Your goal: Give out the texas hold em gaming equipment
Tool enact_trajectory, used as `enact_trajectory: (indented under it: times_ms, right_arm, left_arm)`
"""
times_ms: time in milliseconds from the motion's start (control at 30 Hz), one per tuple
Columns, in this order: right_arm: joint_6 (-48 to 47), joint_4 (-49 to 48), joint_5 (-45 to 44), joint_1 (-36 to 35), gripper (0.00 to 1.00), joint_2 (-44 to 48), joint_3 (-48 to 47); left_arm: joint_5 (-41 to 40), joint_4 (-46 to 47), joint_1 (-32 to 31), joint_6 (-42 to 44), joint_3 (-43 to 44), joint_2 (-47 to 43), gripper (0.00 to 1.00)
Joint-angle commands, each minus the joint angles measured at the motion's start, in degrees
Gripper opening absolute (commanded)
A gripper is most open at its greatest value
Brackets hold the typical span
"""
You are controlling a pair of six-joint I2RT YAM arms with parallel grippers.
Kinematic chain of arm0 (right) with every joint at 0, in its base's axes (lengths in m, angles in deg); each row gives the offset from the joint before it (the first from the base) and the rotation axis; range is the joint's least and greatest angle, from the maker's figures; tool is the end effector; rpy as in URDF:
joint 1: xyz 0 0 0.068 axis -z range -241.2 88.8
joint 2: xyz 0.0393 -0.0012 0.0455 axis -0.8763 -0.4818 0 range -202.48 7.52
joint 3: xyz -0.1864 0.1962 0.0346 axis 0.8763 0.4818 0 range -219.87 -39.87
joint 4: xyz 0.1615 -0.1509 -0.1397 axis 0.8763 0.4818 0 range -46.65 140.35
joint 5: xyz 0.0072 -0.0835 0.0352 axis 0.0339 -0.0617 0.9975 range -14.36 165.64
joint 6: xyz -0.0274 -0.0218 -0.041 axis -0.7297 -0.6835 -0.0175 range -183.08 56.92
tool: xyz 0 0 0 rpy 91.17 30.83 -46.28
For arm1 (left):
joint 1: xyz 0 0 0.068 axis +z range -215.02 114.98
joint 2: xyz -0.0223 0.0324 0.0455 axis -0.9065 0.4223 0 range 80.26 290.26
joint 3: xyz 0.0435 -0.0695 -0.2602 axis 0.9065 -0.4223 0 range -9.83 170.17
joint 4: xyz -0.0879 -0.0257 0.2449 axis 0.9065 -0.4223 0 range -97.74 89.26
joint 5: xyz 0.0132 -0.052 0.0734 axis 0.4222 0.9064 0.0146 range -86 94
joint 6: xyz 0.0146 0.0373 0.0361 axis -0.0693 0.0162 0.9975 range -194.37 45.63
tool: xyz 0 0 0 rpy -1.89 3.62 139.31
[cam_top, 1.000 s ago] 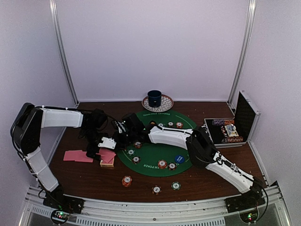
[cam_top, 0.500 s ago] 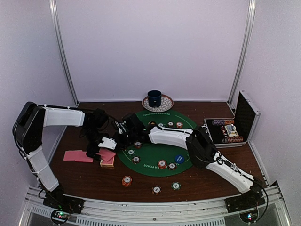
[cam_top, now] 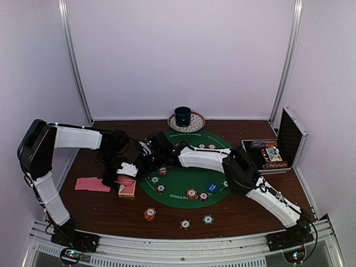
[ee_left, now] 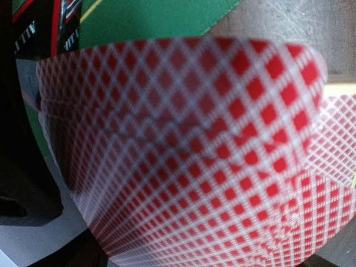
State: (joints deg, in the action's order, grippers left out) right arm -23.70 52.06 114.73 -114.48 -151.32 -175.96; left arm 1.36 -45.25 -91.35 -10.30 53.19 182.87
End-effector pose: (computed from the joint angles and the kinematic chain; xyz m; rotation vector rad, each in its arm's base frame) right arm 0.3421 0.4960 0.1163 -0.7709 2.3440 1.5743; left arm 0.2839 -0.1386 0.1523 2.1664 2.1562 0.1176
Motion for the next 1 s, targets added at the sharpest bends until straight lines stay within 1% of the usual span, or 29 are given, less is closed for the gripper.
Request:
enact_trajectory:
  times_ms: [0,267,467,967]
  right_arm:
    - [-0.7,-0.5,2.0,-0.4,0.00,4.1,0.7]
    - [-0.4,0.2,1.5,-0.6,0.00,3.1,0.2]
    - [-0.8,2.2,1.6,-1.1,0.00,1.2,-3.0]
    - [-3.1,5.6,1.6,-2.4,0.00,1.3,-1.9]
  left_arm:
    - [-1.7,4.1,0.5,-2.7,1.9,-1.6,0.98]
    - [-0.6,4.7,-0.5,-2.9,-0.2,-4.2,0.98]
    - [-0.8,4.3,-1.3,-3.0,-1.7,-5.5,0.98]
    - [0.2,3.0,-1.7,-4.1,-1.4,-6.1,0.98]
